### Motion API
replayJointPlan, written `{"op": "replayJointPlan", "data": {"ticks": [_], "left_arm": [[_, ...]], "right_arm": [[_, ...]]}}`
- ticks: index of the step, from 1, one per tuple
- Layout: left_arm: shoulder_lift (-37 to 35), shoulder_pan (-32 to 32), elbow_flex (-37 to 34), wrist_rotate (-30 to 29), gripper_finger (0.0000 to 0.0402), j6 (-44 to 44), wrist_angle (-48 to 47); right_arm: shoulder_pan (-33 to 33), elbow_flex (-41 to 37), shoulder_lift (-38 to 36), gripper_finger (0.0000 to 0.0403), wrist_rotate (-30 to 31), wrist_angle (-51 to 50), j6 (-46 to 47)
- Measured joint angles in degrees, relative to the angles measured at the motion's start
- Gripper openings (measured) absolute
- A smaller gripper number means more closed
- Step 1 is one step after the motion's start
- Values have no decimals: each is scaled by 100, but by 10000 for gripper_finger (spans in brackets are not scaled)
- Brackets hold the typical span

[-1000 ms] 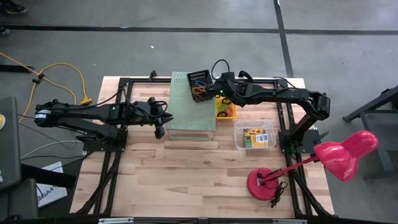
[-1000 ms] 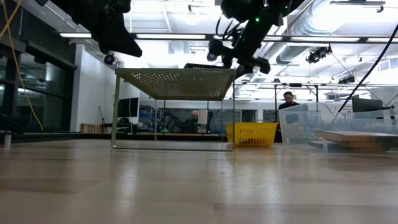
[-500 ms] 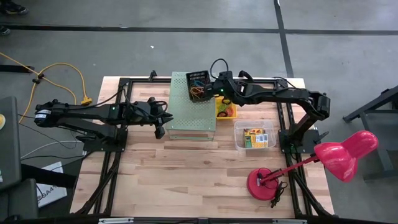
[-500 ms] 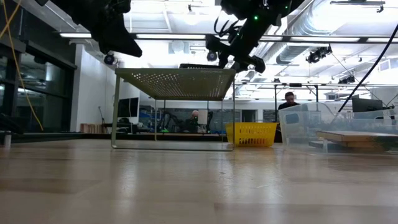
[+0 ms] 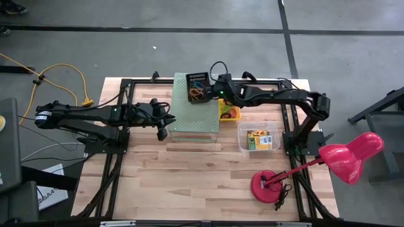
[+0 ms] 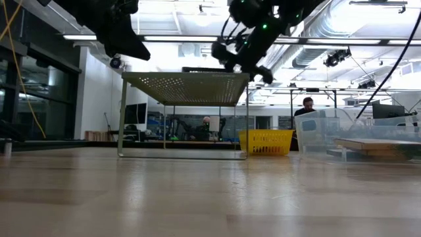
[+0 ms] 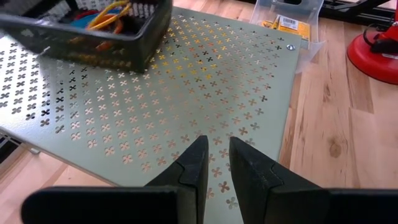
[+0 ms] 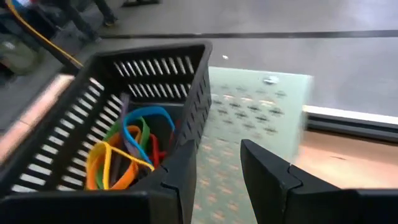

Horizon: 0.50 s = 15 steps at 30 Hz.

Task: Pick & Place Office Desk Supplies
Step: Put the black bin with sorted rubber bands on the shelf

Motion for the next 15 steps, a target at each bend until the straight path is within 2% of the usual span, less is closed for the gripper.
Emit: {"op": "replayJointPlan", "data": {"ticks": [5,15], "left_arm": [[0,0,0,0,60,0,-1],[0,-1,0,0,60,0,0]], "right_arm": [[-16,3,251,113,-140,391,-101],[21,2,257,113,-137,546,-108]]}}
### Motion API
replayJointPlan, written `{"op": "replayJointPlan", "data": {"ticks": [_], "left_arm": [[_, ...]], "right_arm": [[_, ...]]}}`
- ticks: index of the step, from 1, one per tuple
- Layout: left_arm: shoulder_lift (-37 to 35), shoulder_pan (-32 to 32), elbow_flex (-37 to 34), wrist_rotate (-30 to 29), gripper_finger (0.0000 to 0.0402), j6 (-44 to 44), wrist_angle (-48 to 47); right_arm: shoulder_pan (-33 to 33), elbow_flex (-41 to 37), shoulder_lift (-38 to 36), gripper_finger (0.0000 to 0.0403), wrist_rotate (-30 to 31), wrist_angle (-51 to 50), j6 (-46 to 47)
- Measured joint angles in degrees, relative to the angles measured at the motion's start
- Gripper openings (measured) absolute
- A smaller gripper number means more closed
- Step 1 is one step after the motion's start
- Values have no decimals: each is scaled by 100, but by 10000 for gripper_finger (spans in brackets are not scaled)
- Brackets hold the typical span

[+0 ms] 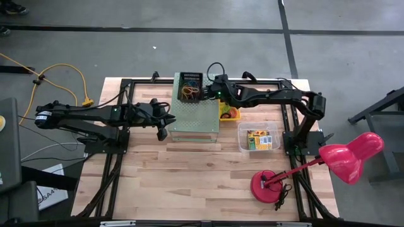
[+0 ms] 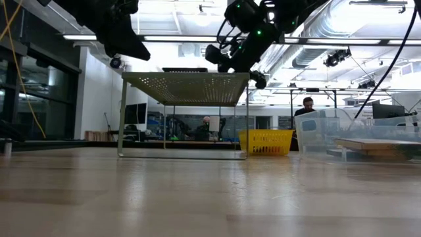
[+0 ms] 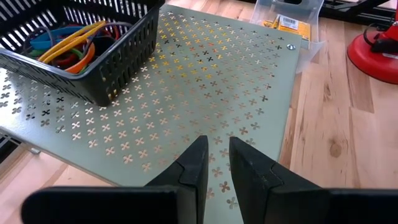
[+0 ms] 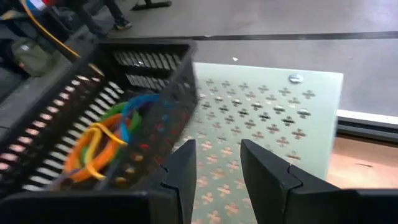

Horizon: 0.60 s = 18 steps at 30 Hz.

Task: Pick & Place Office Desk Supplies
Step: Put the black bin with sorted rubber bands on the shelf

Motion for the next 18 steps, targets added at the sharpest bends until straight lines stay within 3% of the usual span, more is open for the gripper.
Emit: {"op": "replayJointPlan", "data": {"ticks": [18], "left_arm": [[0,-1,0,0,60,0,0]], "right_arm": [[76,1,0,113,-264,627,-162]]}}
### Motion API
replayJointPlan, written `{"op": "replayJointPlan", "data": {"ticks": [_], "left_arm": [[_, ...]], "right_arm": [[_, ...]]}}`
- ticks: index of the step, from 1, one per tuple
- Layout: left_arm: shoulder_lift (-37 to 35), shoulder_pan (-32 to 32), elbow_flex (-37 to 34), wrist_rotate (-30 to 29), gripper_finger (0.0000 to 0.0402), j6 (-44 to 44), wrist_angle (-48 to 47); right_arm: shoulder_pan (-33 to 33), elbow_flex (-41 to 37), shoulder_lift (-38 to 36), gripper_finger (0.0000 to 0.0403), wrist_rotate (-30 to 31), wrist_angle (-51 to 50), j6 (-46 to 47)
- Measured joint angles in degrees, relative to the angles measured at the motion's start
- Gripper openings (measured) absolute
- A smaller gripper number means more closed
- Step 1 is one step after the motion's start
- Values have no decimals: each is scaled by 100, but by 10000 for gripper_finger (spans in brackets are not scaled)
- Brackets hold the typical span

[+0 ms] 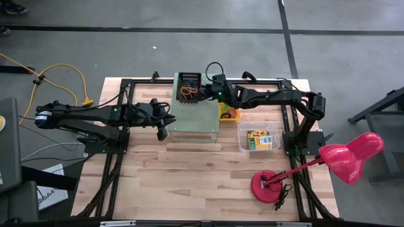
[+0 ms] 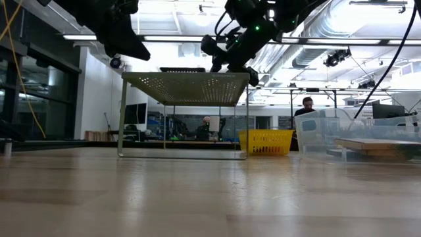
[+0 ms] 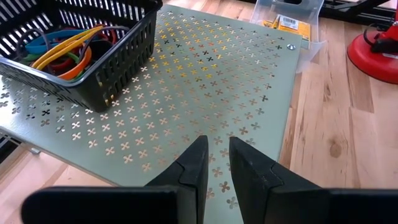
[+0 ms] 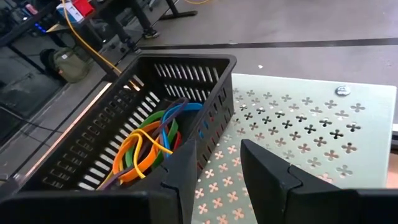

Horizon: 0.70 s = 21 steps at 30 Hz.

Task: Pick & Place Office Desk Supplies
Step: Put the black bin with sorted rubber bands on the shelf

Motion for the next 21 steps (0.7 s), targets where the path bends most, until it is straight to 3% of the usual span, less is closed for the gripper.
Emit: {"op": "replayJointPlan", "data": {"ticks": [21], "left_arm": [[0,0,0,0,60,0,0]], "right_arm": [[-2,0,0,113,-80,95,-24]]}}
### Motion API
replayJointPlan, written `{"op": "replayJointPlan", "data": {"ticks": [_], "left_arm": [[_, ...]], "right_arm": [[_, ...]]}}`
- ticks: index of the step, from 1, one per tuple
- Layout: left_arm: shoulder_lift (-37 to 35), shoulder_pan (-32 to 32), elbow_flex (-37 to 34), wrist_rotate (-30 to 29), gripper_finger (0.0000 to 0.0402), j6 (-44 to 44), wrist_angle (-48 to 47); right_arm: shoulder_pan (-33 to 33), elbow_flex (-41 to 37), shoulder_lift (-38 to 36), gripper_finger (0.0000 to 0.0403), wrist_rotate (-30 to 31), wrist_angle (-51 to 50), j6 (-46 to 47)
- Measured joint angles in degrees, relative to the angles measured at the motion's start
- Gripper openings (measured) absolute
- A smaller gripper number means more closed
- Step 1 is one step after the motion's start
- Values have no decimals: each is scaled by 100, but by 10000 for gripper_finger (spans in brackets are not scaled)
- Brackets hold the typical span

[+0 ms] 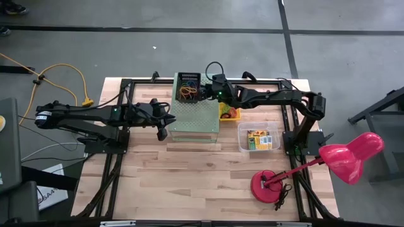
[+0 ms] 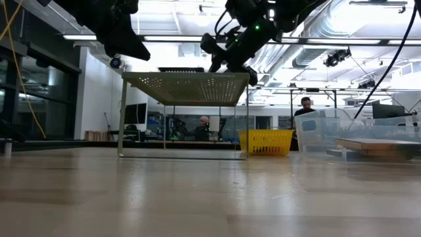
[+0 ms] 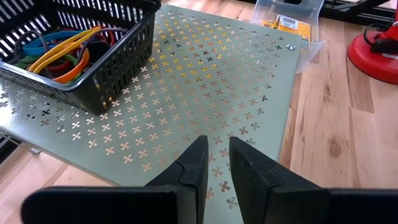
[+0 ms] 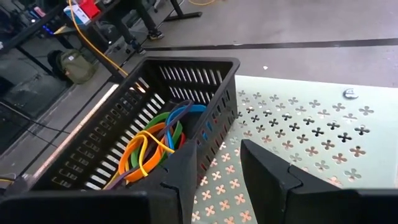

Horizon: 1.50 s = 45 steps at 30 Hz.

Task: Pick & Place Office Desk Supplies
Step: Put the black bin with sorted rubber bands on the shelf

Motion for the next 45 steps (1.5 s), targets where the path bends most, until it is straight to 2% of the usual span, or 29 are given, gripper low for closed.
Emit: {"op": "replayJointPlan", "data": {"ticks": [9,18,26,29,37,45], "left_arm": [[0,2,0,0,60,0,0],[0,2,0,0,60,0,0],[0,1,0,0,60,0,0],[0,0,0,0,60,0,0],[0,13,0,-82,60,1,0],[0,183,0,-326,60,7,2]], "right_arm": [[2,0,0,113,-18,152,-11],[-89,1,-140,113,399,8,-467],[-416,0,-247,113,501,-606,-735],[-512,-1,-245,113,347,-656,-766],[-548,0,-245,113,-580,-637,-798],[-319,0,-243,113,-713,-617,-1094]]}}
